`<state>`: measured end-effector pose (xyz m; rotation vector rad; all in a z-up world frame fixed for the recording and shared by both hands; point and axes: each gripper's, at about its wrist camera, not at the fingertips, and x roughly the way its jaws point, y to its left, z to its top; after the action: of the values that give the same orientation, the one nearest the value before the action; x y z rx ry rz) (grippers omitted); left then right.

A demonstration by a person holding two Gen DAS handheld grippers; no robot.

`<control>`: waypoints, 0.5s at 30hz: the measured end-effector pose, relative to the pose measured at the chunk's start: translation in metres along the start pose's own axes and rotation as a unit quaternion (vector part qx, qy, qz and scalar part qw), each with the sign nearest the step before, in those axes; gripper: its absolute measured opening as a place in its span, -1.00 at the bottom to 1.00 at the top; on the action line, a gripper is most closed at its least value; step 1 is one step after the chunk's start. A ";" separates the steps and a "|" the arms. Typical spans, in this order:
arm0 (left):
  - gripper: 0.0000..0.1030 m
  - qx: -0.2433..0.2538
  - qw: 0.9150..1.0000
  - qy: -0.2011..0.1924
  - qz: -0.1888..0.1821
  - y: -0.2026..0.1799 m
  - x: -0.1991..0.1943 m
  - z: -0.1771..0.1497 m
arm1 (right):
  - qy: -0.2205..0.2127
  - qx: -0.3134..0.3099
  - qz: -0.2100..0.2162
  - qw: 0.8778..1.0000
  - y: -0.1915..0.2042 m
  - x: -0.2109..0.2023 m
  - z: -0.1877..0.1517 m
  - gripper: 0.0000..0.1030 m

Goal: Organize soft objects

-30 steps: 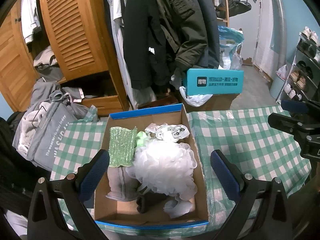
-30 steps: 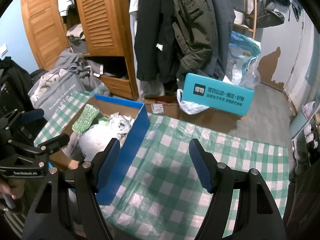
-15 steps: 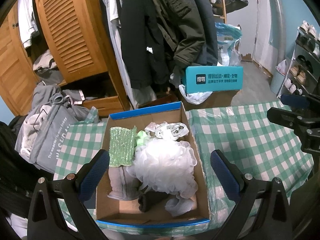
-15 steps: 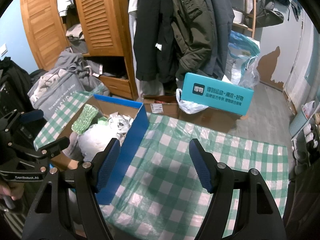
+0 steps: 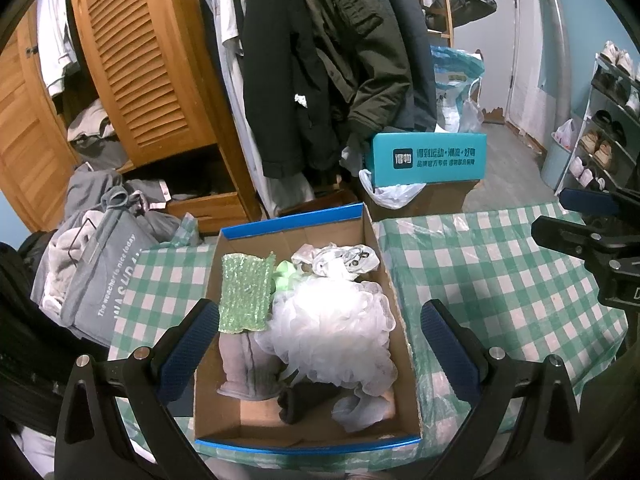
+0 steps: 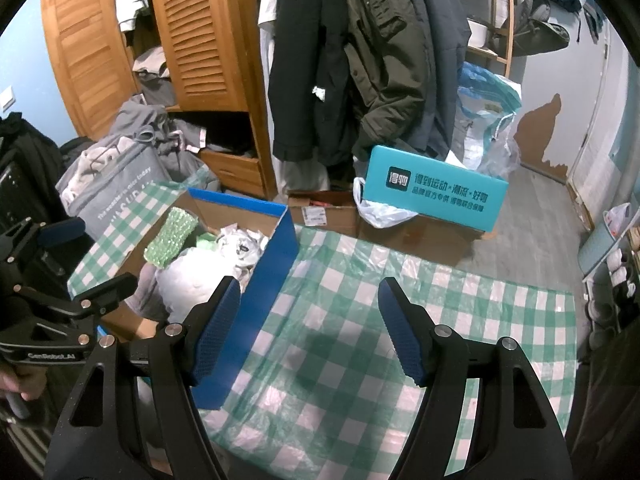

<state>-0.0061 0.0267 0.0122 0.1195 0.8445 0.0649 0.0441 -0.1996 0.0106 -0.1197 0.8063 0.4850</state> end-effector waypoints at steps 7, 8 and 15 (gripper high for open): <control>0.98 0.000 1.000 0.003 -0.001 0.002 -0.001 -0.001 | 0.001 0.000 0.000 1.000 0.001 0.000 0.000 0.37; 0.98 -0.001 1.000 0.002 0.000 0.001 -0.001 0.000 | 0.000 -0.001 0.000 1.000 0.001 0.000 0.000 0.37; 0.98 0.000 1.000 0.003 -0.001 0.001 0.000 0.000 | 0.000 0.000 0.000 1.000 0.000 0.000 0.000 0.37</control>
<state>-0.0062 0.0278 0.0126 0.1181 0.8505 0.0643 0.0442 -0.1991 0.0110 -0.1206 0.8068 0.4859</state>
